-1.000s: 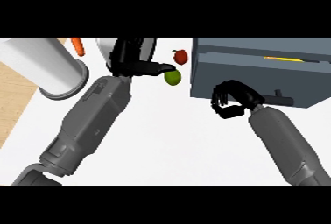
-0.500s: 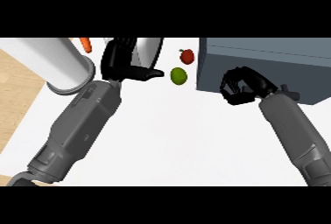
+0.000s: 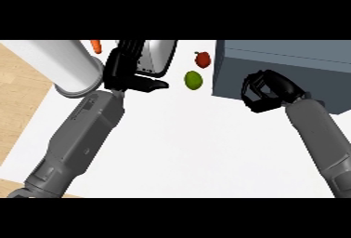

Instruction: Pick up the cup, place it into the drawer and close the drawer

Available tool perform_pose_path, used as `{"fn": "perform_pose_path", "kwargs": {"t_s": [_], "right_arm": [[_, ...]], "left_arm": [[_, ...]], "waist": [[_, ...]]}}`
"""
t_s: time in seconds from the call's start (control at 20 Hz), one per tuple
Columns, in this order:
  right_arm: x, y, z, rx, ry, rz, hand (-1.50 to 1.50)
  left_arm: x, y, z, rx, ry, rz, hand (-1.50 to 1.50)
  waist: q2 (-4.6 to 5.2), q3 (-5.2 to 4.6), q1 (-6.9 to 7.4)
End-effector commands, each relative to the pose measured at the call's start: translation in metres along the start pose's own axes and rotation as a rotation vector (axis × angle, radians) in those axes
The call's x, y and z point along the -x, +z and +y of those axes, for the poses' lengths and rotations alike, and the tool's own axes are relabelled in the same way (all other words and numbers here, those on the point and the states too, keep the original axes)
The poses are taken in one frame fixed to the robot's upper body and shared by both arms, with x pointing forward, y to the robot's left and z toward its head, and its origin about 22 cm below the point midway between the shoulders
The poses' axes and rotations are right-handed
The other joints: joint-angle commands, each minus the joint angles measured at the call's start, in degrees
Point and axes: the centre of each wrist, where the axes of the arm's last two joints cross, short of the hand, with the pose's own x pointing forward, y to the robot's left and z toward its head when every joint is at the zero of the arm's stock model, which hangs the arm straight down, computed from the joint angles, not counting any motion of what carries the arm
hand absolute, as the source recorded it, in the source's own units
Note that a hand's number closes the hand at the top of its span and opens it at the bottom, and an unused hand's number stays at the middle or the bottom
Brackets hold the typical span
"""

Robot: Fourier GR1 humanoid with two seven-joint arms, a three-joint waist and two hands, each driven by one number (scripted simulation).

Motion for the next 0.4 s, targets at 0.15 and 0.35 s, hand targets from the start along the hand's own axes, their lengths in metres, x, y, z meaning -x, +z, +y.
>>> {"fn": "perform_pose_path", "kwargs": {"t_s": [0.15, 0.35], "right_arm": [[-0.052, 0.009, -0.092, 0.257, 0.109, -0.002, 1.50], [-0.051, 0.012, -0.093, 0.252, 0.092, 0.002, 1.50]], "left_arm": [[0.000, 0.003, 0.002, 0.017, 0.020, 0.000, -1.50], [0.001, 0.007, 0.005, 0.024, 0.026, 0.004, -1.50]], "waist": [[1.15, -0.45, 2.33], [0.99, -0.48, 3.20]]}}
